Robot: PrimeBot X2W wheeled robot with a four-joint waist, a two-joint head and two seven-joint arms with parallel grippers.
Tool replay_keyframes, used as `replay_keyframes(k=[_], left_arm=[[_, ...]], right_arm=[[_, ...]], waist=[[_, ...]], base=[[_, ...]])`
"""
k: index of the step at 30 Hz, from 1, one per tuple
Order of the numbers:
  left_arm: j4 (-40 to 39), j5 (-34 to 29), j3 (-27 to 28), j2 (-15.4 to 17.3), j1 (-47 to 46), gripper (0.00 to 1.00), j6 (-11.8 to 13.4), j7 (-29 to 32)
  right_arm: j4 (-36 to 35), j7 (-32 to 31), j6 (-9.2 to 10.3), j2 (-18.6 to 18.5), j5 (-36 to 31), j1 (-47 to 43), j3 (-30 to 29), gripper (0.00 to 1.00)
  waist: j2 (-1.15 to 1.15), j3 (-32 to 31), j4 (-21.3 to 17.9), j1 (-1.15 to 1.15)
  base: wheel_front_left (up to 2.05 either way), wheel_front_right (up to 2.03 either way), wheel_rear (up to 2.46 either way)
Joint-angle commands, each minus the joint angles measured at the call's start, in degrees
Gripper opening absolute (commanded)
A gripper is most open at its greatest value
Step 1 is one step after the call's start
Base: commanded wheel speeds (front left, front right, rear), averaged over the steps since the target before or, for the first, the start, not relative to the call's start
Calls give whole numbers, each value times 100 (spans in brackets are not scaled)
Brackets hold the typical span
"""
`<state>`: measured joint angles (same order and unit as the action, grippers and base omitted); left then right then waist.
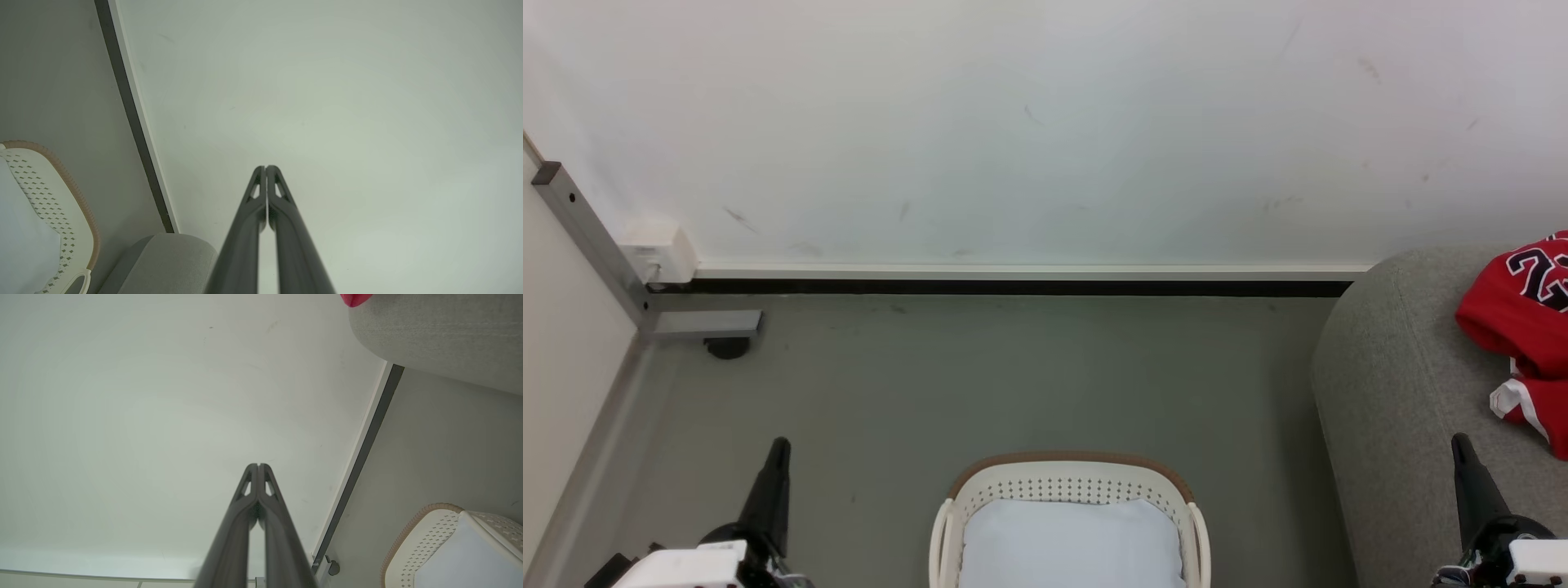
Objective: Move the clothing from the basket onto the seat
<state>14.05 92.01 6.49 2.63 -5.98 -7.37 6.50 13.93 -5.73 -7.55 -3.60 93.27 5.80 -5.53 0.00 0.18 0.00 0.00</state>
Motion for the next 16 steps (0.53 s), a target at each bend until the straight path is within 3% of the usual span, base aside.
replay_keyframes(k=[1,16], left_arm=[[5,73,17,46,-51,0,-22,28],[5,74,16,45,-50,0,-23,27]], right_arm=[[12,-20,12,4,-8,62,-18,0],[14,-25,12,17,-28,64,-36,0]], waist=[[0,0,-1,0],[0,0,-1,0]], base=[[0,0,0],[0,0,0]])
